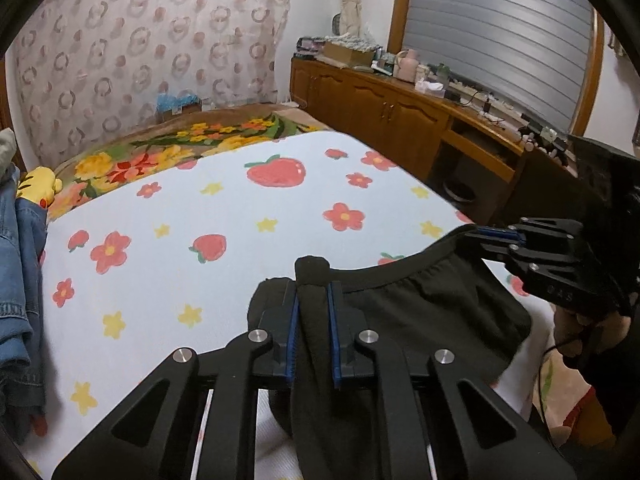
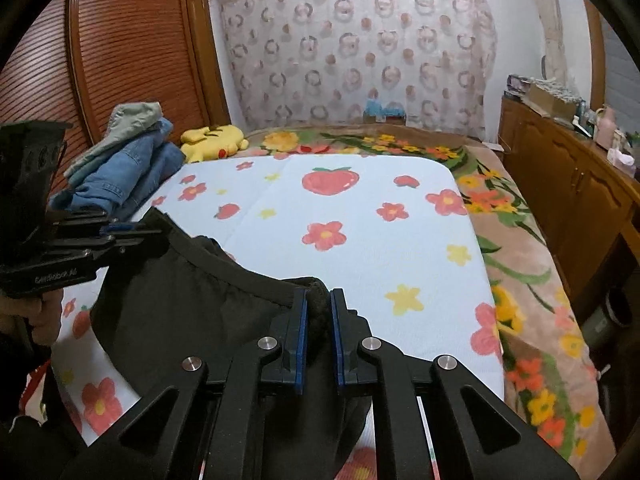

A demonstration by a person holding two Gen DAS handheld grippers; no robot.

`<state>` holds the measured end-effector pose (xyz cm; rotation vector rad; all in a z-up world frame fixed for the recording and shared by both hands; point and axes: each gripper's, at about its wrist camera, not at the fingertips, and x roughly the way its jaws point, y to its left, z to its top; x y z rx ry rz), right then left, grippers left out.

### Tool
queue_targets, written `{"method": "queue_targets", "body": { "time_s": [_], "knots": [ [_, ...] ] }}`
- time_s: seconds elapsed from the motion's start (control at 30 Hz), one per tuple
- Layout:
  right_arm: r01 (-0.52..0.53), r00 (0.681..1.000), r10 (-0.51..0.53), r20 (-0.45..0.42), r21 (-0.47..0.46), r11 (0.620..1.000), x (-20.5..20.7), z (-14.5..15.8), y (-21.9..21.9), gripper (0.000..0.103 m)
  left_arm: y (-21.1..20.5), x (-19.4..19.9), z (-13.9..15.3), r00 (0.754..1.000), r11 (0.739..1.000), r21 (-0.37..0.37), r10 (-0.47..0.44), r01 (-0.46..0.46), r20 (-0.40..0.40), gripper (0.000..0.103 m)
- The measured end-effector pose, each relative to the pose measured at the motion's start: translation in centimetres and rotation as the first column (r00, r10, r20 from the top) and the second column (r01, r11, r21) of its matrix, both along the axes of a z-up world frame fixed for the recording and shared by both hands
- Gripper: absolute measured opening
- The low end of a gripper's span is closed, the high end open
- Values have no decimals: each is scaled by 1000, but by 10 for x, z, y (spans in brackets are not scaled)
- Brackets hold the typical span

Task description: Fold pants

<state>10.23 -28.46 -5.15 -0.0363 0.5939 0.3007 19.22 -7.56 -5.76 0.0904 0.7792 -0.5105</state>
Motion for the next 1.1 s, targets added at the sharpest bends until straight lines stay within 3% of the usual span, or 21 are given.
{"method": "queue_targets", "body": {
  "time_s": [0.23,0.4,0.43,0.53,0.6,0.63,0.9,1.1],
  "knots": [
    [5,999,-6,-41,-15,1000,9,-7,5,11,-1,6,-15,999,1000,26,11,-10,-42,17],
    [10,999,-11,-33,-12,1000,4,0,2,15,0,3,-12,999,999,38,22,-20,-40,29],
    [13,999,-13,-30,-16,1000,2,1,2,16,0,2,-12,999,999,43,25,-24,-35,33],
    [11,1000,-11,-26,-13,1000,-5,2,1,20,2,0,-10,999,998,43,37,-36,-13,58],
    [13,1000,-14,-26,-9,1000,-10,2,0,36,3,0,-10,999,999,26,26,-26,-21,71],
    [10,1000,-10,-26,-3,1000,-11,1,-1,39,3,-1,-10,999,999,25,23,-23,-24,76],
    [26,999,-26,-45,5,1000,-23,-5,-10,48,3,-3,-19,999,999,49,20,-18,-44,77],
    [59,994,-58,-88,4,998,-19,-13,-15,48,4,-1,-29,996,997,69,24,-19,-82,77]
  ]
}}
